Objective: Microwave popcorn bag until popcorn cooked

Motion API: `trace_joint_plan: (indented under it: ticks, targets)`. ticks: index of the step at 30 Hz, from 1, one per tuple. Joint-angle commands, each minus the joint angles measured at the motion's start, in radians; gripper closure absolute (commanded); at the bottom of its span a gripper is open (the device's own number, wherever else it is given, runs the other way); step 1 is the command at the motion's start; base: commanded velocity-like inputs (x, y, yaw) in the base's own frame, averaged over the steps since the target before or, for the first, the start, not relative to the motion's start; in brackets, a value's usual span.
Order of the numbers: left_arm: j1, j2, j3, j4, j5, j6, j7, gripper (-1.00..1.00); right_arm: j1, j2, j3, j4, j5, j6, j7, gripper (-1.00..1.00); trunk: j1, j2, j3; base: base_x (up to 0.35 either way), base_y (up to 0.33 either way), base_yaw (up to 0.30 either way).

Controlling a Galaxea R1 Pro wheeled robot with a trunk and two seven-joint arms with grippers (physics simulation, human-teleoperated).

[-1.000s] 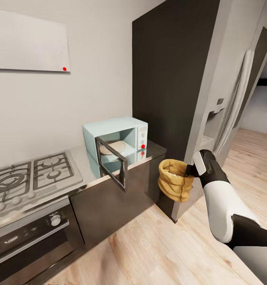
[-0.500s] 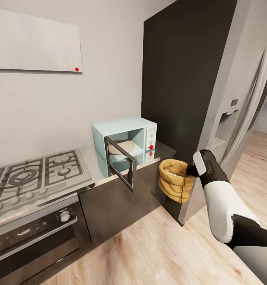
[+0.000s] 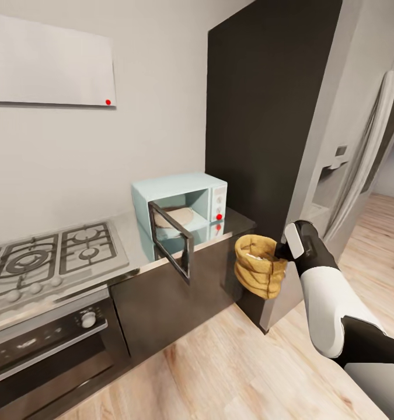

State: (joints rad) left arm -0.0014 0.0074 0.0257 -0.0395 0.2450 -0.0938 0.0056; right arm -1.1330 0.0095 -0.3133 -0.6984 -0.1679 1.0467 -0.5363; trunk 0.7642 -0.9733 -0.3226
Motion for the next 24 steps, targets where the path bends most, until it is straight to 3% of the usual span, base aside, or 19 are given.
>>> trace_joint_plan:
  ticks: [1, 10, 17, 24]
  targets:
    - [0.000, 0.000, 0.002, 0.000, 0.002, -0.002, 0.001, -1.00, -0.001, 0.000, -0.003, -0.001, -0.010, 0.001, -0.011, 1.00, 0.000, -0.001, -0.001, 0.072, -0.273, 0.000]
    - [0.000, -0.001, 0.002, 0.000, 0.002, -0.003, 0.001, -1.00, -0.001, 0.000, -0.003, -0.002, -0.010, 0.001, -0.013, 1.00, 0.000, -0.001, -0.001, 0.081, -0.279, 0.007]
    - [0.000, -0.001, 0.002, 0.000, 0.002, -0.003, 0.001, -1.00, -0.001, 0.001, -0.001, -0.001, -0.011, 0.001, -0.013, 1.00, 0.000, -0.001, -0.001, 0.031, -0.262, 0.234]
    - [0.000, 0.000, 0.003, 0.000, 0.002, -0.003, 0.001, -1.00, -0.001, 0.001, 0.000, -0.001, -0.013, 0.001, -0.013, 1.00, 0.000, -0.001, -0.001, 0.001, -0.028, 0.267]
